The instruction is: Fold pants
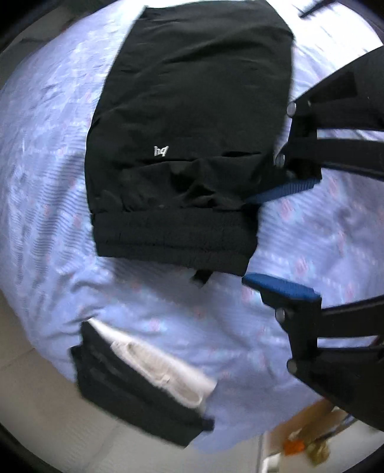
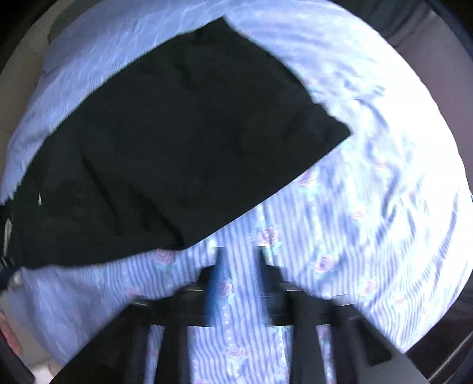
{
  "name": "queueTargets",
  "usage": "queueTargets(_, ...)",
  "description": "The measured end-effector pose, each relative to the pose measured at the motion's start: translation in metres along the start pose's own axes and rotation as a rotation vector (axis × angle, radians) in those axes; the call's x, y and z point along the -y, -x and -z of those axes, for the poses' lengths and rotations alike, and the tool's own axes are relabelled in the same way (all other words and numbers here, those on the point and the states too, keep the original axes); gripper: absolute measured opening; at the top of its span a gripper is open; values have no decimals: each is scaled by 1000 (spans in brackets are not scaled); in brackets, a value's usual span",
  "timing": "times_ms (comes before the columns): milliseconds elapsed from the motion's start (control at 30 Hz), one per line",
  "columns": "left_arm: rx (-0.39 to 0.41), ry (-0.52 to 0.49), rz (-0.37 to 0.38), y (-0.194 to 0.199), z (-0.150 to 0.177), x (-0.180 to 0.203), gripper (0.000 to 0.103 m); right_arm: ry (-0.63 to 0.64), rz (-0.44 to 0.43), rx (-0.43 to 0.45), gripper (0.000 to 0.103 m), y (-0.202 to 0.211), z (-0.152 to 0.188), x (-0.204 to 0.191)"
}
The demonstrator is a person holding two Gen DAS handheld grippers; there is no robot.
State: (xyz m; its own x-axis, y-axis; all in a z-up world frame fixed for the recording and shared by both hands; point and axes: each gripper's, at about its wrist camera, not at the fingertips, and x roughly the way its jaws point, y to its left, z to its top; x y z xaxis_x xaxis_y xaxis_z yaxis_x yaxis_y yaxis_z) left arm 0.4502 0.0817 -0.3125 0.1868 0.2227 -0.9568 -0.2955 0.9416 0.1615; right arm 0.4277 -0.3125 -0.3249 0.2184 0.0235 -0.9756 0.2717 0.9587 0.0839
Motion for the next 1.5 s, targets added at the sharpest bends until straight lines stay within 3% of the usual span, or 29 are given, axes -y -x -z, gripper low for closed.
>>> queueTargets(67,30,-45,-10,16,9,1,63,-1,-3,44,48,12,-3,6)
queueTargets(200,121,-167,17,51,14,18,64,-10,15,119,48,32,-15,27)
queueTargets(333,238,-283,113,77,-6,58,66,-30,25,207,48,39,-33,35)
queueTargets(467,267,-335,183,79,-30,101,66,-108,12,214,48,25,-54,65)
queueTargets(733,211,-380,272,75,-39,164,66,-275,-93,124,47,-32,-79,93)
queueTargets(1033,155,-412,258,64,-23,177,66,-288,-180,30,45,-78,-95,89)
queueTargets(1100,146,-402,253,64,-23,174,66,-258,-124,26,30,-79,-102,80)
queueTargets(1167,135,-385,262,63,-24,170,66,-229,-85,75,30,-65,-100,73)
queueTargets(1267,125,-368,259,60,-25,166,66,-280,-153,106,30,-52,-88,76)
queueTargets(1367,118,-365,264,58,-25,166,66,-334,-202,73,30,-65,-84,83)
queueTargets(1467,129,-391,257,62,-21,170,66,-352,-207,75,22,-71,-88,85)
queueTargets(1500,133,-399,256,62,-20,170,66,-353,-211,82,12,-70,-89,85)
